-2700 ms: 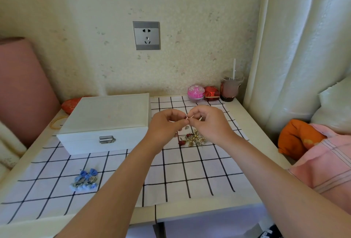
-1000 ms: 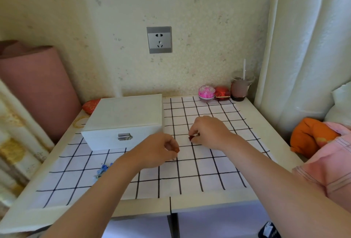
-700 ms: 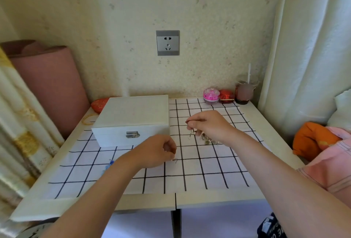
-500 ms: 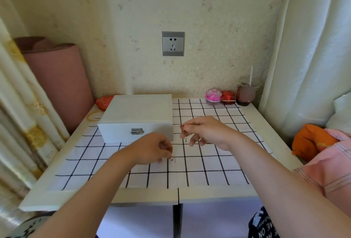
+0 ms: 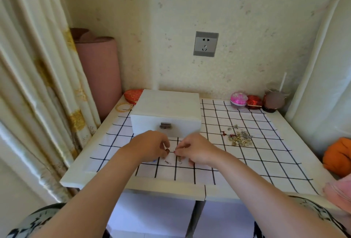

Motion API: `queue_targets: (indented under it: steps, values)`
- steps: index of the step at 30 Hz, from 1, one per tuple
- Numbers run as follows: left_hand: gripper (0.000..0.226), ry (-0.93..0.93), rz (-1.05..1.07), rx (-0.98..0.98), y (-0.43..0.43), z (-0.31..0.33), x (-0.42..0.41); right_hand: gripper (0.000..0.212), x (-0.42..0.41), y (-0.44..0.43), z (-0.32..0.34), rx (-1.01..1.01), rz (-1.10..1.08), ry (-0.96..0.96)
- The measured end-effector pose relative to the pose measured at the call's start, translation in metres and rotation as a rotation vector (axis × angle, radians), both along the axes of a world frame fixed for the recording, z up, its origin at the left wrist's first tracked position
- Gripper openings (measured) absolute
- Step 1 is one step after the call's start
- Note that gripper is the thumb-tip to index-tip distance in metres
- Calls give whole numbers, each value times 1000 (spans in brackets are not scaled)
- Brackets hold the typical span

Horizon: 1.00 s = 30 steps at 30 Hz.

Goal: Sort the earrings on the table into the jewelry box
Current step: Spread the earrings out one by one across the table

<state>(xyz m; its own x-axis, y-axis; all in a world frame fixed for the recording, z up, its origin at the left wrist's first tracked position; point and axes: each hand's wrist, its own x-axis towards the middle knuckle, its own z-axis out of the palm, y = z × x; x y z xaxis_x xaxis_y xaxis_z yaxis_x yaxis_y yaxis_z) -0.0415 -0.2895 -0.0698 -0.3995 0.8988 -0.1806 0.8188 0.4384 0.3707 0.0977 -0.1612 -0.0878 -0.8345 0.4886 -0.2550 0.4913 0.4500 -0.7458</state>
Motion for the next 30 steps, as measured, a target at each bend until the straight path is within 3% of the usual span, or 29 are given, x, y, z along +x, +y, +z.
queue_targets:
  steps: [5, 11, 15, 18, 22, 30]
  values:
    - [26, 4, -20, 32, -5, -3, -14, 18, -5, -1, -3, 338, -11, -36]
    - [28, 55, -101, 58, -4, -7, -8, 29, 3, -2, 0, 298, 146, -83]
    - [30, 16, -94, 79, 4, -9, 1, 16, 5, 3, 2, 373, 113, -119]
    - [30, -34, -81, 76, 7, -9, 6, 15, 11, 11, 4, 345, 63, -155]
    - [29, -35, -93, 78, 12, -11, 9, 31, 13, 8, -2, 222, -10, -83]
    - [32, -55, -134, 13, 13, -3, 7, 33, 22, 5, -4, 32, -33, 1]
